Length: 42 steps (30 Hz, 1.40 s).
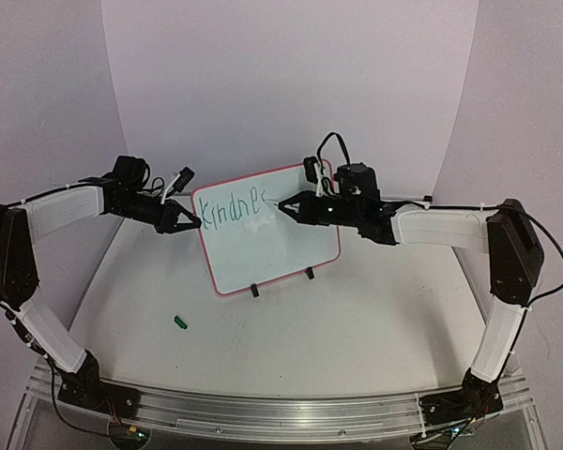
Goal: Write a sentence on the whiteboard
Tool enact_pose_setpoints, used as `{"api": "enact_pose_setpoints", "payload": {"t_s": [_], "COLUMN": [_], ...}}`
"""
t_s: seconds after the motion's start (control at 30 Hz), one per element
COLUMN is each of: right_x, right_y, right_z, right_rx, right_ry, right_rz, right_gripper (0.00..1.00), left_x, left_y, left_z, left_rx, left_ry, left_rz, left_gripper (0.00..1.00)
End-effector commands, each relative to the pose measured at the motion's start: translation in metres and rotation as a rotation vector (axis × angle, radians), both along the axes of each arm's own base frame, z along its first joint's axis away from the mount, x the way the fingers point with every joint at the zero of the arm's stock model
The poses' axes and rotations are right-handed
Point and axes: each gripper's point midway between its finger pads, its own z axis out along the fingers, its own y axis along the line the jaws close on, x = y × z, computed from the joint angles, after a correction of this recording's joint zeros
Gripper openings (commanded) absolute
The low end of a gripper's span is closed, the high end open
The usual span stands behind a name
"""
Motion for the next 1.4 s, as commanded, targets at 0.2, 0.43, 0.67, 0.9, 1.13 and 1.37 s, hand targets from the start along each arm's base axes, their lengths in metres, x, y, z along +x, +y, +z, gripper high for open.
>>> {"api": "enact_pose_setpoints", "payload": {"t_s": [0.2, 0.43, 0.67, 0.9, 1.13, 1.37], "right_x": [0.001, -0.004, -0.009, -0.01, -0.013, -0.025], "right_y": [-0.019, -0.011, -0.005, 0.004, 0.014, -0.002], "right_z": [0.01, 0.002, -0.019, -0.019, 0.002, 0.039], "right_rx": [-0.017, -0.016, -0.032, -0.02, 0.036, 0.097], "right_ry": [-0.043, -0.018, 0.037, 0.046, 0.013, -0.058], "right_rz": [-0.074, -0.019, 0.022, 0.054, 0.093, 0.067], "right_gripper": [0.0, 0.0, 0.0, 0.0, 0.0, 0.0], "left_x": [0.004, 0.004, 0.003, 0.004, 0.004, 0.004], "left_y": [0.005, 0.005, 0.004, 0.005, 0.005, 0.005], "left_z": [-0.005, -0.005, -0.006, -0.006, -0.006, -0.006], "left_rx": [0.058, 0.058, 0.058, 0.058, 0.059, 0.06], "left_ry": [-0.011, -0.011, -0.01, -0.011, -0.011, -0.011], "left_rz": [0.018, 0.018, 0.017, 0.018, 0.019, 0.018], "left_gripper": [0.0, 0.0, 0.0, 0.0, 0.0, 0.0]}}
